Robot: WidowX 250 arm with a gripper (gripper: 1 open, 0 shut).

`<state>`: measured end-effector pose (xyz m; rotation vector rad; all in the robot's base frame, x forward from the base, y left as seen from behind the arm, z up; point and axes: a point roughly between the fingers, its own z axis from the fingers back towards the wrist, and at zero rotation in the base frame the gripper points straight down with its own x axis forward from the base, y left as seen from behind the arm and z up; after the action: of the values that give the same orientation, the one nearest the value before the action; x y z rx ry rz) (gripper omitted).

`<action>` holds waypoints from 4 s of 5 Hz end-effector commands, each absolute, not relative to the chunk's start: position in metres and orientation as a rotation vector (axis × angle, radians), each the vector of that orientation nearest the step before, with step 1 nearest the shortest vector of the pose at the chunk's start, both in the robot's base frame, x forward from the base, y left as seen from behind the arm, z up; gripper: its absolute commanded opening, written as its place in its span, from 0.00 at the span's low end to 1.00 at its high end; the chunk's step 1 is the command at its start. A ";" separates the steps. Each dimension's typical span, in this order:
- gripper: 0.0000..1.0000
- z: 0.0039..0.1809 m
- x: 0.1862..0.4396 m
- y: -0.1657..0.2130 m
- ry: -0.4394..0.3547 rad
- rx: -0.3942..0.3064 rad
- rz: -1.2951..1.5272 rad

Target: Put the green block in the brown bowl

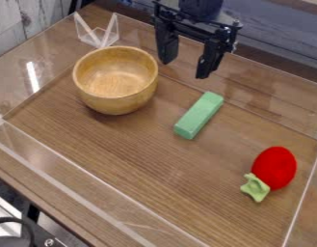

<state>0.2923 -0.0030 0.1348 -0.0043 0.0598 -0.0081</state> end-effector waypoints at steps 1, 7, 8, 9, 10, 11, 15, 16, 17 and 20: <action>1.00 0.118 0.293 -0.003 0.072 -0.002 -0.026; 1.00 0.033 0.309 -0.007 -0.001 -0.026 -0.141; 1.00 0.037 0.315 -0.006 -0.026 -0.036 -0.144; 1.00 0.045 0.318 -0.005 -0.051 -0.044 -0.145; 1.00 0.053 0.320 -0.004 -0.074 -0.049 -0.145; 1.00 0.054 0.323 -0.002 -0.085 -0.048 -0.142; 0.00 0.040 0.321 -0.001 -0.059 -0.053 -0.130; 1.00 0.042 0.319 -0.001 -0.055 -0.056 -0.131; 1.00 0.046 0.317 -0.001 -0.057 -0.063 -0.129; 1.00 0.046 0.317 0.000 -0.056 -0.069 -0.118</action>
<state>0.3103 -0.0040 0.0276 -0.0741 0.0037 -0.1266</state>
